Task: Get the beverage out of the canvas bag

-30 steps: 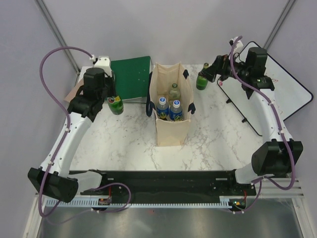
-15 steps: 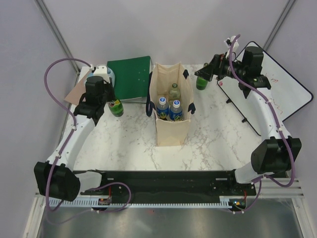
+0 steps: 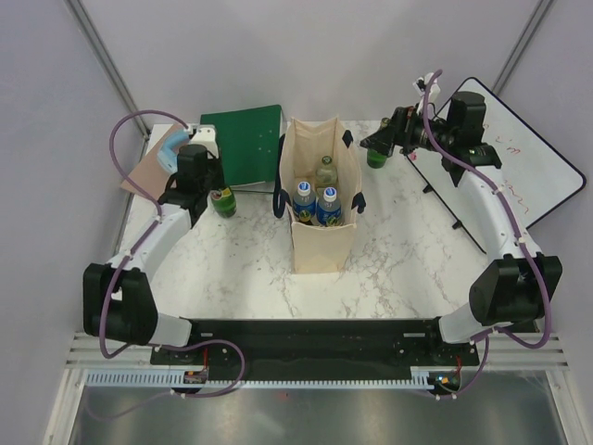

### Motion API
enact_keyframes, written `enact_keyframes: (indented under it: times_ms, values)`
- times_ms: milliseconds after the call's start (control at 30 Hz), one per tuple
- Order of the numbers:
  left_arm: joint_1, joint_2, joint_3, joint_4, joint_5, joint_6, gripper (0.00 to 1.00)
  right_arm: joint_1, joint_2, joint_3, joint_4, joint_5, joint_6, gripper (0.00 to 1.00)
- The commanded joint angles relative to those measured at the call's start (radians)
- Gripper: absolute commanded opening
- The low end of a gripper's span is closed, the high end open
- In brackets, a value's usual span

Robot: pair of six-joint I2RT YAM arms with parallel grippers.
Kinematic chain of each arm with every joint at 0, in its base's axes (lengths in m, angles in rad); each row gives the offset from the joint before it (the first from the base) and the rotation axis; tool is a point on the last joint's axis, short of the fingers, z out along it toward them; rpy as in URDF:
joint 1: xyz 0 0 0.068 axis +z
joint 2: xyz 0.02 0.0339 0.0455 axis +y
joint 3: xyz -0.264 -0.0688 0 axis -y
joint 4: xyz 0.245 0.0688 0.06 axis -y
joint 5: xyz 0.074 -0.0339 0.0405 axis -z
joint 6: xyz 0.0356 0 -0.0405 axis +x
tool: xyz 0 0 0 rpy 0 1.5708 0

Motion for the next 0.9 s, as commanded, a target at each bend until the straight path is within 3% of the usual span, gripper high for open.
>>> enact_keyframes:
  times_ms: [0, 167, 267, 367, 633, 700, 800, 867]
  values:
    - [0.005, -0.011, 0.018, 0.235, 0.011, 0.063, 0.02, 0.008, -0.027, -0.008, 0.031, -0.022, -0.017, 0.98]
    - [0.005, 0.003, -0.024, 0.263, 0.014, 0.098, 0.08, 0.014, -0.021, -0.007, 0.031, -0.022, -0.023, 0.98]
    - [0.007, 0.0, -0.041, 0.266, 0.011, 0.098, 0.22, 0.02, -0.021, -0.003, 0.027, -0.026, -0.037, 0.98]
    - [0.005, -0.016, -0.056, 0.258, 0.0, 0.089, 0.46, 0.04, -0.017, 0.01, -0.007, -0.031, -0.098, 0.98]
    - [0.005, -0.086, -0.015, 0.111, -0.018, -0.018, 0.82, 0.144, -0.001, 0.119, -0.283, 0.033, -0.439, 0.98]
    - [0.005, -0.123, 0.017, 0.031, -0.027, -0.07, 1.0, 0.166, 0.016, 0.183, -0.385, 0.067, -0.502, 0.98]
    - [0.008, -0.154, 0.082, -0.124, -0.029, -0.159, 1.0, 0.198, 0.064, 0.275, -0.497, 0.092, -0.591, 0.98]
    - [0.016, -0.177, 0.138, -0.25, 0.041, -0.196, 1.0, 0.209, 0.087, 0.305, -0.528, 0.098, -0.623, 0.98]
